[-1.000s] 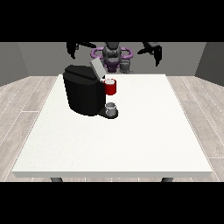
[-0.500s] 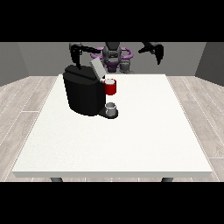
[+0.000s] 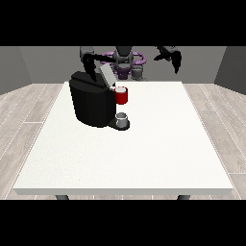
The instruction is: Insert the coffee pod into the coffee machine and close the lid
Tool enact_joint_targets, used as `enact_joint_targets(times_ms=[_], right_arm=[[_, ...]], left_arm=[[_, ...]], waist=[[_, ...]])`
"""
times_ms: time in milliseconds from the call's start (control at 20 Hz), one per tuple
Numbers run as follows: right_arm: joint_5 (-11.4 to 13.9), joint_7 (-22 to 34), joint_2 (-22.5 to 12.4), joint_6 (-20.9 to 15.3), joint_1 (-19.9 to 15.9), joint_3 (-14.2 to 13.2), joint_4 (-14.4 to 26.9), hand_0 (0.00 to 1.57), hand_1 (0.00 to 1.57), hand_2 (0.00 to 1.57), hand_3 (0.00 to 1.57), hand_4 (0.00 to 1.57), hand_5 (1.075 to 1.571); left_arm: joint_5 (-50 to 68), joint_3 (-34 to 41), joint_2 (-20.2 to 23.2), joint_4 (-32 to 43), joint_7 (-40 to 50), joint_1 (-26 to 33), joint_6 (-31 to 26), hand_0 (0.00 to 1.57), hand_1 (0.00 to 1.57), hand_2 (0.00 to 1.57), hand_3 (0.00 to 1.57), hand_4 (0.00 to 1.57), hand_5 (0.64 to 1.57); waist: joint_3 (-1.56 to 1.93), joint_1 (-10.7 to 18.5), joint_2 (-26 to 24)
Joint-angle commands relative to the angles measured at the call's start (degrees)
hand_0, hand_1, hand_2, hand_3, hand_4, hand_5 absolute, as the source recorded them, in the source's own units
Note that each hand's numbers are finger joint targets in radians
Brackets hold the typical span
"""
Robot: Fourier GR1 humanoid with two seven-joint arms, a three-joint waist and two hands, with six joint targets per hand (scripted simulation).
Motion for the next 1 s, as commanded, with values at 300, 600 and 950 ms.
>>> enact_joint_targets(times_ms=[300,600,950], right_arm=[[1.2,0.1,1.2,-0.9,-5.8,1.8,2.1,0.0,0.0,0.0,0.0,0.17,1.571],[2.7,-4.6,-1.5,1.6,-8.1,1.9,5.8,0.0,0.0,0.0,0.0,0.21,1.571],[5.4,2.2,0.7,-1.2,-15.7,5.1,2.5,0.0,0.0,0.0,0.0,0.0,1.571]], left_arm=[[-1.1,-0.9,2.1,-1.4,-3.2,4.4,0.8,0.0,0.0,0.0,0.0,0.36,1.571],[0.6,-2.1,1.4,-6.8,3.1,2.1,0.7,0.0,0.0,0.0,0.0,0.37,1.571],[-0.2,-0.1,3.8,-2.0,-2.5,1.2,0.7,0.0,0.0,0.0,0.0,0.32,1.571]], waist=[[-0.01,-0.6,2.9],[0.01,1.7,4.9],[-0.04,2.4,5.6]])
